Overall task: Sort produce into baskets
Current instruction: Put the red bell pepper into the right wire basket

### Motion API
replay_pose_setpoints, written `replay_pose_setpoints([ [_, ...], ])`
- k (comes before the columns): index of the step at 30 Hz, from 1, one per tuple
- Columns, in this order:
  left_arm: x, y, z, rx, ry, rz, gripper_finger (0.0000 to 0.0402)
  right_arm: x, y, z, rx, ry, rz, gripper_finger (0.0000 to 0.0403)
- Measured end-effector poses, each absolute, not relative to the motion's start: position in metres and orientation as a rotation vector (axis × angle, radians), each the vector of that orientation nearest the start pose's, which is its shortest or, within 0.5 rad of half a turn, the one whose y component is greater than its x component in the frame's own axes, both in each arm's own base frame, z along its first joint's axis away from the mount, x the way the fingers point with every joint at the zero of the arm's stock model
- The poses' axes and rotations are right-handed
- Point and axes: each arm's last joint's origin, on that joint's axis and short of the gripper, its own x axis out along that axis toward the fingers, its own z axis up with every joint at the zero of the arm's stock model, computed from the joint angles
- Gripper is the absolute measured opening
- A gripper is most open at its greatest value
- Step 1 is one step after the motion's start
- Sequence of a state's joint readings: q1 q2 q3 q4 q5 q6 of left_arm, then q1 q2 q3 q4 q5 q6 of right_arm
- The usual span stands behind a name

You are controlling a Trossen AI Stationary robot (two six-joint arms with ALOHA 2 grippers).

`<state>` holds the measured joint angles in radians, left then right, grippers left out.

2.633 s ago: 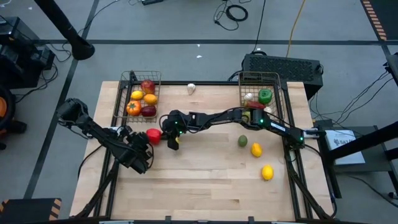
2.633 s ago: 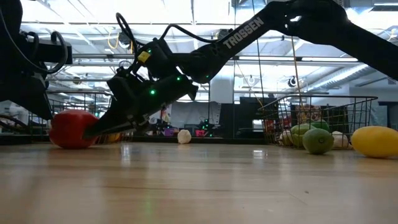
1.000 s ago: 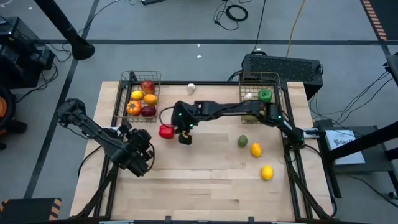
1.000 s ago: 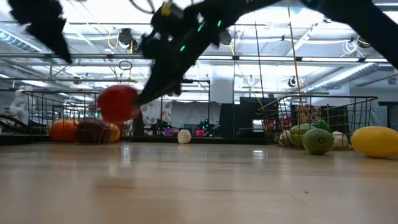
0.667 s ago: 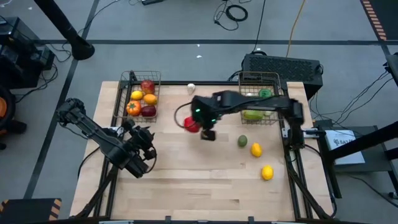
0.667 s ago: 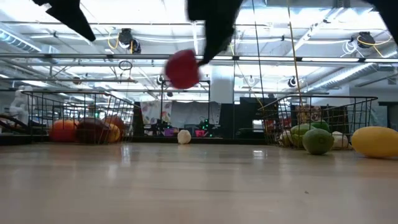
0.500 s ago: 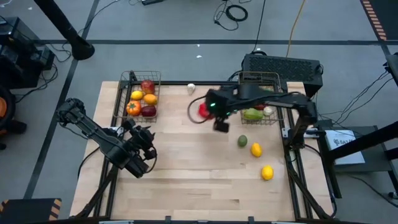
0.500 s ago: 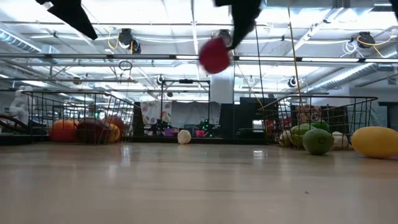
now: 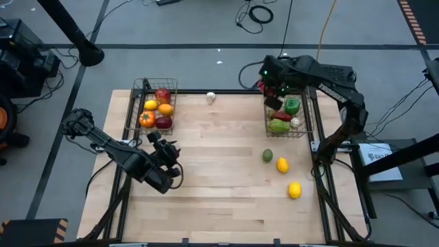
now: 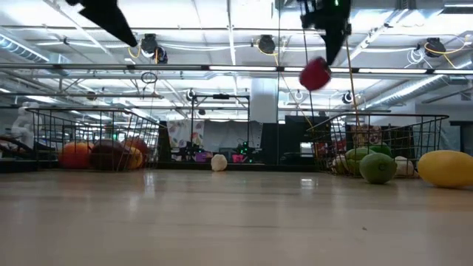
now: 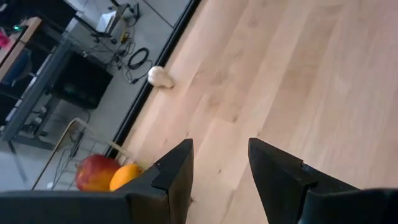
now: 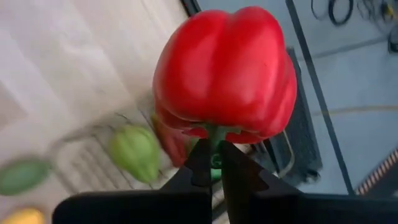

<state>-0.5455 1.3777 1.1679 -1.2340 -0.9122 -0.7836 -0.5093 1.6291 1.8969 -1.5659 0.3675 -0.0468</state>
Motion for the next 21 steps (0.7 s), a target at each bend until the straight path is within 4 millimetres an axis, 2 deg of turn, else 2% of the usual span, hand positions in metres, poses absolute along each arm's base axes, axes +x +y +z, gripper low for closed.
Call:
replay_pose_setpoints([
  [4,0.22,-0.097,0.286,0.26,0.867,0.62,0.0161,0.224,-0.175,0.378,0.086,1.459,-0.734,0.0007],
  [11,0.223,-0.088,0.285,0.282,0.911,0.62,0.0161,0.197,-0.209,0.322,0.187,1.637,-0.749,0.0007],
  [16,0.227,-0.083,0.285,0.292,0.922,0.616,0.0161,0.189,-0.221,0.291,0.192,1.672,-0.727,0.0016],
  [21,0.234,-0.079,0.287,0.317,0.91,0.595,0.0161,0.191,-0.225,0.279,0.18,1.634,-0.743,0.0036],
])
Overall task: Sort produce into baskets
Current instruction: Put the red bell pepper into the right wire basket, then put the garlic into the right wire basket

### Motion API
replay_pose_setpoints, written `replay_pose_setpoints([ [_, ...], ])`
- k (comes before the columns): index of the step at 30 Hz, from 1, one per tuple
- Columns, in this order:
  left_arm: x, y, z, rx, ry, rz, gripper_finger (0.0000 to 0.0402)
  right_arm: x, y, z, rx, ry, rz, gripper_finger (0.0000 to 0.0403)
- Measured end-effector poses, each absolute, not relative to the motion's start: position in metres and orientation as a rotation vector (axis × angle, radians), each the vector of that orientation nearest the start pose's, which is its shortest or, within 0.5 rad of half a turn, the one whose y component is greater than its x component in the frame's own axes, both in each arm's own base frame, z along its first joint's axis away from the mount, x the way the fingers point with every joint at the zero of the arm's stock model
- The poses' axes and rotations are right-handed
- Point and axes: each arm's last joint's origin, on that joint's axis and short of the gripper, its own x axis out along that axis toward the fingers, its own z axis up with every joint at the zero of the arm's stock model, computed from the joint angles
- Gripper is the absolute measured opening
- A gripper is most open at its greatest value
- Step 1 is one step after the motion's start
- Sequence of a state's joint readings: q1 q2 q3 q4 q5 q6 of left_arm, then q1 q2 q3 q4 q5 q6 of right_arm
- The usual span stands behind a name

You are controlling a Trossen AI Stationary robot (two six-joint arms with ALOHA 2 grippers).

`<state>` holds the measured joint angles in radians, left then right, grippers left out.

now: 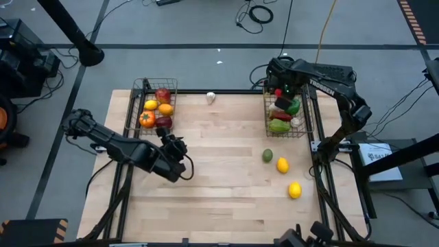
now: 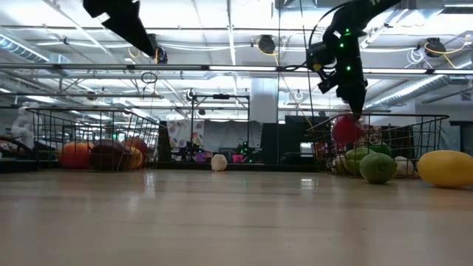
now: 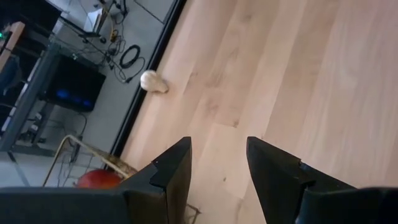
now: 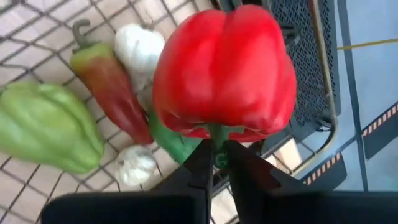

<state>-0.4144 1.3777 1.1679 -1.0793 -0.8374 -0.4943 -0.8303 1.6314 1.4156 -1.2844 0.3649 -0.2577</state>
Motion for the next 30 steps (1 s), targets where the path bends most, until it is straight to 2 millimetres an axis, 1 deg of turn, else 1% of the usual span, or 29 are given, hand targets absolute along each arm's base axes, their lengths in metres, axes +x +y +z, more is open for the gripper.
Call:
replay_pose_setpoints([
  [5,0.241,-0.074,0.287,0.299,0.907,0.571,0.0161,0.193,-0.226,0.277,0.181,1.608,-0.769,0.0061],
  [10,0.242,-0.073,0.287,0.29,0.92,0.547,0.0161,0.194,-0.224,0.277,0.216,1.597,-0.804,0.0087],
  [12,0.242,-0.073,0.287,0.303,0.922,0.544,0.0161,0.196,-0.221,0.278,0.236,1.583,-0.824,0.0096],
  [14,0.242,-0.072,0.287,0.308,0.918,0.55,0.0161,0.199,-0.213,0.283,0.239,1.558,-0.836,0.0104],
  [16,0.242,-0.071,0.288,0.308,0.918,0.556,0.0161,0.201,-0.199,0.294,0.223,1.514,-0.843,0.0111],
  [18,0.243,-0.07,0.288,0.305,0.918,0.562,0.0161,0.202,-0.182,0.31,0.188,1.427,-0.878,0.0115],
  [21,0.244,-0.067,0.288,0.299,0.915,0.578,0.0161,0.197,-0.151,0.344,0.154,1.192,-0.931,0.0118],
  [23,0.245,-0.064,0.288,0.301,0.901,0.603,0.0161,0.192,-0.126,0.368,0.156,1.0,-0.917,0.0118],
  [24,0.246,-0.063,0.289,0.304,0.895,0.614,0.0161,0.189,-0.113,0.378,0.159,0.914,-0.888,0.0118],
  [26,0.247,-0.063,0.289,0.301,0.881,0.62,0.0161,0.185,-0.086,0.391,0.158,0.77,-0.773,0.0119],
  [28,0.249,-0.064,0.29,0.286,0.859,0.619,0.0161,0.182,-0.062,0.397,0.148,0.657,-0.676,0.0119],
  [30,0.25,-0.066,0.291,0.277,0.839,0.609,0.0161,0.179,-0.045,0.397,0.157,0.563,-0.602,0.0119],
])
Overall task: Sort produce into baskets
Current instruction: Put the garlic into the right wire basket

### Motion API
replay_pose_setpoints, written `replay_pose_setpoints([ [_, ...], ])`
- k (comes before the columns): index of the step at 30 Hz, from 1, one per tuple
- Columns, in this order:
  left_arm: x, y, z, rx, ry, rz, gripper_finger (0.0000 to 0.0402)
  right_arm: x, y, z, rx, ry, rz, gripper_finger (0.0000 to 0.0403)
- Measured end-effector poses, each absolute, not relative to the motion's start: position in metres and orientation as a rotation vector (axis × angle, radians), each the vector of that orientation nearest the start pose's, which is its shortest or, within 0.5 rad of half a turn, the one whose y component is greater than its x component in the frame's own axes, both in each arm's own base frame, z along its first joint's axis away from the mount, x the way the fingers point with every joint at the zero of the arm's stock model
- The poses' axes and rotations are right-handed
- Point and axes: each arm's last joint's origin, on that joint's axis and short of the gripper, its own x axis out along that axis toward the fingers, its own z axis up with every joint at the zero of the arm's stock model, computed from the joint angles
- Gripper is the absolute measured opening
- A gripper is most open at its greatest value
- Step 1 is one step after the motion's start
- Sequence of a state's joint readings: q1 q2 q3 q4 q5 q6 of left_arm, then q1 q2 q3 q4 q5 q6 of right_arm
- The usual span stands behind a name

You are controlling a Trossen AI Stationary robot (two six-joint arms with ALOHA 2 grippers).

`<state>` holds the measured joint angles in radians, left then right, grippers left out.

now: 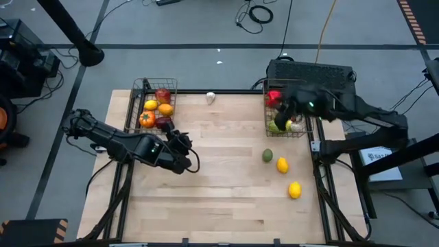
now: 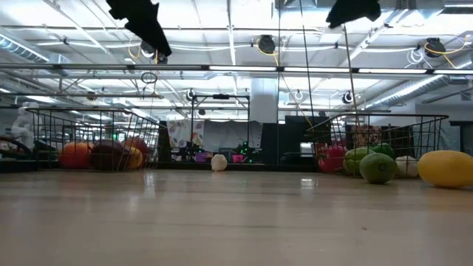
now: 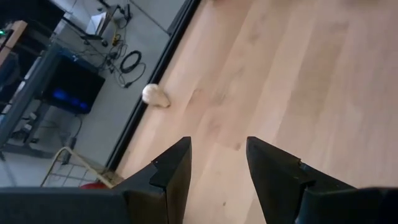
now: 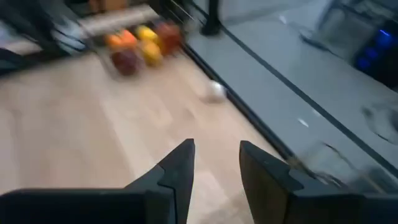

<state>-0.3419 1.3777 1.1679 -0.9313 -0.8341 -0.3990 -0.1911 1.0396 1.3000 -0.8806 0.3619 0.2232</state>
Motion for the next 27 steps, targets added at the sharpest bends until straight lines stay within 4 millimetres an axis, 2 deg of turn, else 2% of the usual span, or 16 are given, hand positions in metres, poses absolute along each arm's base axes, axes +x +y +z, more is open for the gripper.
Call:
replay_pose_setpoints([
  [3,0.253,-0.069,0.293,0.282,0.81,0.584,0.0161,0.182,-0.025,0.382,0.172,0.476,-0.511,0.0119],
  [6,0.258,-0.071,0.295,0.299,0.781,0.554,0.0161,0.193,-0.011,0.353,0.158,0.467,-0.425,0.0119],
  [8,0.26,-0.072,0.297,0.316,0.767,0.523,0.0161,0.2,-0.004,0.333,0.137,0.488,-0.39,0.0119],
  [14,0.269,-0.073,0.303,0.341,0.711,0.465,0.0161,0.211,0.007,0.301,0.162,0.51,-0.358,0.0119],
  [20,0.273,-0.064,0.289,0.355,0.722,0.473,0.0161,0.222,0.014,0.279,0.154,0.552,-0.342,0.0119],
  [27,0.273,-0.045,0.263,0.328,0.77,0.502,0.0161,0.226,0.016,0.274,0.129,0.581,-0.33,0.0119],
])
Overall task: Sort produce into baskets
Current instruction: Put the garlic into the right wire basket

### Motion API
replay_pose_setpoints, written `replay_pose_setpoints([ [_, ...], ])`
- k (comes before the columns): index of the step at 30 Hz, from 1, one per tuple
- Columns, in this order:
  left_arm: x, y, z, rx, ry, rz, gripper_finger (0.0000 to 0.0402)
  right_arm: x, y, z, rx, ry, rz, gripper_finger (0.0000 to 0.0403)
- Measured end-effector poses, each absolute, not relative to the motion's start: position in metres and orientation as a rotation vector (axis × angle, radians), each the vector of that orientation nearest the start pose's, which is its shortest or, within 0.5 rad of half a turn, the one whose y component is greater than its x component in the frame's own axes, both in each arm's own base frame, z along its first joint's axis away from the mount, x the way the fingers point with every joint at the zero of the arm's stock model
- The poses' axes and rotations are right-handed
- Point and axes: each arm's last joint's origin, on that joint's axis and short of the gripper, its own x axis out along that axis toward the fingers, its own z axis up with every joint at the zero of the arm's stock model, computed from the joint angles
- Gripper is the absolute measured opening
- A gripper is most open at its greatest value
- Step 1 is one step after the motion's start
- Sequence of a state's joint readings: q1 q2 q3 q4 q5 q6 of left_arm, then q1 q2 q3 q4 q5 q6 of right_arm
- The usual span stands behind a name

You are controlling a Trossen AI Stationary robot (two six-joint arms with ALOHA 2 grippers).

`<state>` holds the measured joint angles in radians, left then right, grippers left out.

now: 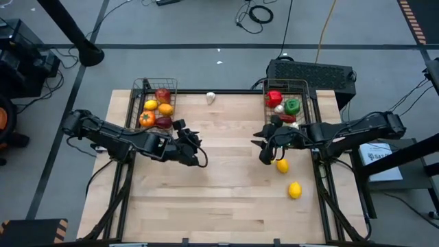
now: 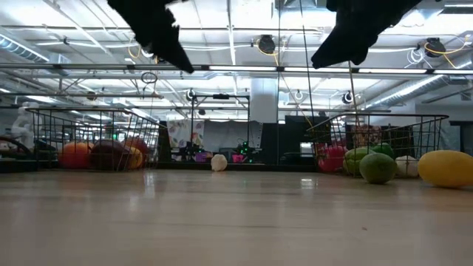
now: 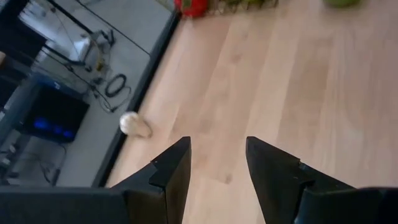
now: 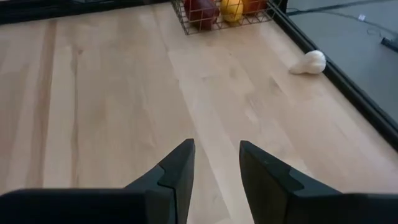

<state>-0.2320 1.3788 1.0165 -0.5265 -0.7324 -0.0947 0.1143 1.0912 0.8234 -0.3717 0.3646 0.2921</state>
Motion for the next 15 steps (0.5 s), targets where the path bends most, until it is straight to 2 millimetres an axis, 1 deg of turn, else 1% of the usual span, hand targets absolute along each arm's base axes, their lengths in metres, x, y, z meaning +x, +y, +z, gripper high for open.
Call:
replay_pose_setpoints([
  [3,0.272,-0.039,0.256,0.305,0.801,0.488,0.0161,0.226,0.016,0.275,0.099,0.583,-0.32,0.0119],
  [6,0.273,-0.036,0.253,0.245,0.797,0.482,0.0161,0.226,0.016,0.274,0.075,0.59,-0.313,0.0119],
  [11,0.278,-0.035,0.245,0.171,0.732,0.441,0.0161,0.226,0.016,0.274,0.056,0.591,-0.307,0.0118],
  [15,0.282,-0.034,0.241,0.147,0.702,0.43,0.0161,0.226,0.015,0.274,0.05,0.592,-0.306,0.0118],
])
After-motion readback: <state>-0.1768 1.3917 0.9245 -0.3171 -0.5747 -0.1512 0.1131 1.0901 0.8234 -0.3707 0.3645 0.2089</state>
